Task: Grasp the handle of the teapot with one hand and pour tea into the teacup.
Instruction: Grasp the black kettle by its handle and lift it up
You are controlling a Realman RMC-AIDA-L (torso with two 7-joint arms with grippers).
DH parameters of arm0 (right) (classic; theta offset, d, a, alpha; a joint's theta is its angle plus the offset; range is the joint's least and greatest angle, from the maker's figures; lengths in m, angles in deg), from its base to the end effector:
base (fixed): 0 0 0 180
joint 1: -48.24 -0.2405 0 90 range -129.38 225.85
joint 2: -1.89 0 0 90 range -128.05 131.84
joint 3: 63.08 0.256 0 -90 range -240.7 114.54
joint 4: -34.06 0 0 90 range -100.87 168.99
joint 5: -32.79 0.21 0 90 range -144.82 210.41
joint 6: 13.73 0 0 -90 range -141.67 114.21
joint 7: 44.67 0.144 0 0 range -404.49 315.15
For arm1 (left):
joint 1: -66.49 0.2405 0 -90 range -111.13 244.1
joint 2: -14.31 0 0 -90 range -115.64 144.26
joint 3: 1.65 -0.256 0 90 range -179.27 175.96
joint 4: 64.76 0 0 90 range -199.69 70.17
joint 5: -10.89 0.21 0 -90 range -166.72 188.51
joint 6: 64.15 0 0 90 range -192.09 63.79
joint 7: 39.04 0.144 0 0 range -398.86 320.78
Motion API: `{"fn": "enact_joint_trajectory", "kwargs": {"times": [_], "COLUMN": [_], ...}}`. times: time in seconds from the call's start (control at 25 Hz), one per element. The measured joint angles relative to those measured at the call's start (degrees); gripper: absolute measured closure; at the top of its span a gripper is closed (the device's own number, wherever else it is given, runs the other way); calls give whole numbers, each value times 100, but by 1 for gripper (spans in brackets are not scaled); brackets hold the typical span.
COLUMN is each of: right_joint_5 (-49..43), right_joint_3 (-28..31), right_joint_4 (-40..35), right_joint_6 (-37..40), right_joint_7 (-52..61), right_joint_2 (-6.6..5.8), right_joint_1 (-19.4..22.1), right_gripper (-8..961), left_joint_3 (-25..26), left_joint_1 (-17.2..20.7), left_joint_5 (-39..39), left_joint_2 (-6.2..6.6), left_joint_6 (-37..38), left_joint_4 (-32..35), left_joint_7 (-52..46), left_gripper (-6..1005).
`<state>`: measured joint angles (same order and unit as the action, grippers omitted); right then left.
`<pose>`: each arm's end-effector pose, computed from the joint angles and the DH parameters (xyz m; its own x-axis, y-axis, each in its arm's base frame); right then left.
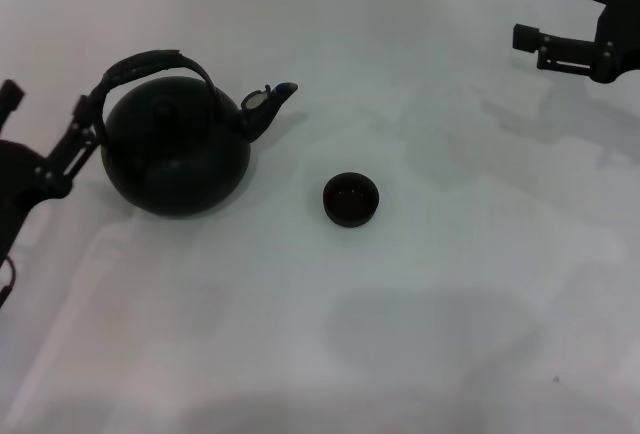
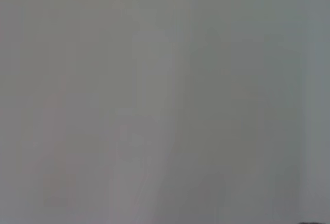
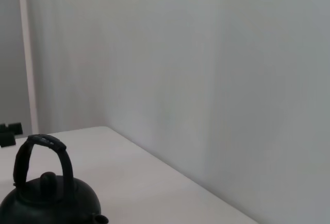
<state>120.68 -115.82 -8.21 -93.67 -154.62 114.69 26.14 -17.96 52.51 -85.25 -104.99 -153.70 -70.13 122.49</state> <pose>0.2849 0.3408 0.0547 0.8375 -0.1231 -0.5324 -0.3913 -0.8152 -0.4270 -0.3417 0.2254 -0.0271 0.6080 -0.0609 0.7916 0.7322 -0.3426 -0.5887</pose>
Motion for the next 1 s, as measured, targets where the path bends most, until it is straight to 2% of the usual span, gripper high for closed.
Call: {"fn": "enact_joint_trajectory", "kwargs": {"times": [0.36,0.68,1.0], "right_joint_5": [0,1,-101], "right_joint_3": [-1,-15,-37], "right_joint_4": [0,51,88], "right_joint_6": [96,324,514], "right_joint_7": [1,-7,-42], "right_joint_2": [1,-14,-2], "right_joint_1": [-70,-90,-174], "right_gripper": [109,110,110], "left_joint_3": [20,73,76], "left_joint_1": [-349,-417,-477], "left_joint_5": [402,116,-119], "left_joint_2": [13,-14,-26], "left_joint_6": [616,831,853], "left_joint_4": [1,-36,-397], "left_joint_7": [-236,-242,-181], "left_gripper": [160,176,193]}}
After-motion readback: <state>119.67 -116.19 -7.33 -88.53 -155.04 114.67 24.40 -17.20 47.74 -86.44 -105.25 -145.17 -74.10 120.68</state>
